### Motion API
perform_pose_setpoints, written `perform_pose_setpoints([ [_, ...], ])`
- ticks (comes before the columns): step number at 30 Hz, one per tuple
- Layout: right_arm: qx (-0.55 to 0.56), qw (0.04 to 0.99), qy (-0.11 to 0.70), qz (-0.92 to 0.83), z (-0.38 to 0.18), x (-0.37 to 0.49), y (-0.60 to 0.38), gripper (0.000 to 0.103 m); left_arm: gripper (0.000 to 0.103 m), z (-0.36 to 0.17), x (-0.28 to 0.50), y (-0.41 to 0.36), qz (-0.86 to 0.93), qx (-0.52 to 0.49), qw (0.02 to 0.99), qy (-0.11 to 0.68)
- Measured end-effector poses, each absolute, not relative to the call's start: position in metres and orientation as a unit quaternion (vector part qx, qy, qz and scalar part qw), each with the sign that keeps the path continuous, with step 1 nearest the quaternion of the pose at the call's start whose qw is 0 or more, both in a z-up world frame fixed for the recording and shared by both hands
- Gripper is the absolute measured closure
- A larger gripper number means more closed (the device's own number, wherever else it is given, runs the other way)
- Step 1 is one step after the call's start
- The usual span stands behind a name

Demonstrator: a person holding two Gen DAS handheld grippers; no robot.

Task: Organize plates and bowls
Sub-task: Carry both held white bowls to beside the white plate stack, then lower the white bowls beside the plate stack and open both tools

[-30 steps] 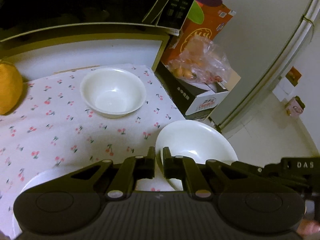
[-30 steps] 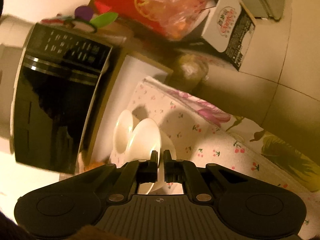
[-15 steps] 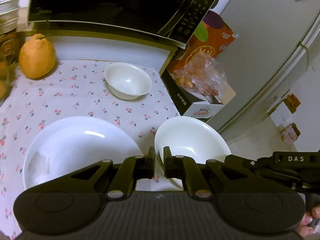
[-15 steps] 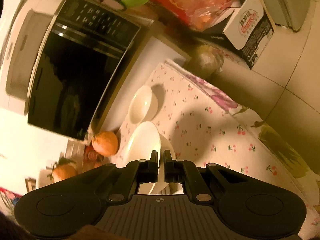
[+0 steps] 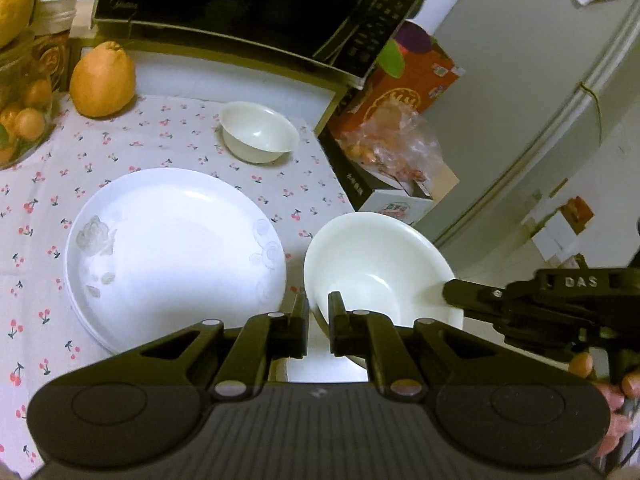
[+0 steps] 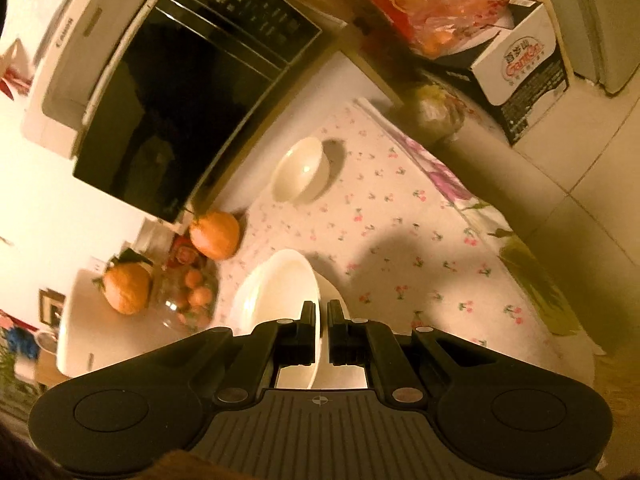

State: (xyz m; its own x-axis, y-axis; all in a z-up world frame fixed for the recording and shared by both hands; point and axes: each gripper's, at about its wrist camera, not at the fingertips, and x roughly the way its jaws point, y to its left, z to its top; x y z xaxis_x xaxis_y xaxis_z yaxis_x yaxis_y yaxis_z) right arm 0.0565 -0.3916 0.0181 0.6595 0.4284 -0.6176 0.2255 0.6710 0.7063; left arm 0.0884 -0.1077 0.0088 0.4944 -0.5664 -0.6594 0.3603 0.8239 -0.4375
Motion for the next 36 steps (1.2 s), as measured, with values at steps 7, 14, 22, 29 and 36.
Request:
perform_pose_setpoints([
  [7, 0.359, 0.822, 0.439, 0.047, 0.013, 0.053, -0.383, 0.096, 0.094, 0.005, 0.074, -0.109, -0.269, -0.102, 0.855, 0.432],
  [14, 0.337, 0.82, 0.461, 0.044, 0.007, 0.051, -0.376, 0.096, 0.093, -0.006, 0.067, -0.108, -0.262, -0.083, 0.847, 0.455],
  [22, 0.295, 0.823, 0.484, 0.038, 0.003, 0.055, -0.362, 0.095, 0.093, -0.014, 0.066, -0.108, -0.255, -0.068, 0.842, 0.47],
  [29, 0.277, 0.825, 0.492, 0.033, 0.003, 0.056, -0.359, 0.094, 0.093, -0.019, 0.066, -0.108, -0.253, -0.067, 0.838, 0.479],
  [36, 0.249, 0.833, 0.494, 0.024, 0.003, 0.057, -0.356, 0.094, 0.092, -0.023, 0.067, -0.11, -0.251, -0.069, 0.835, 0.485],
])
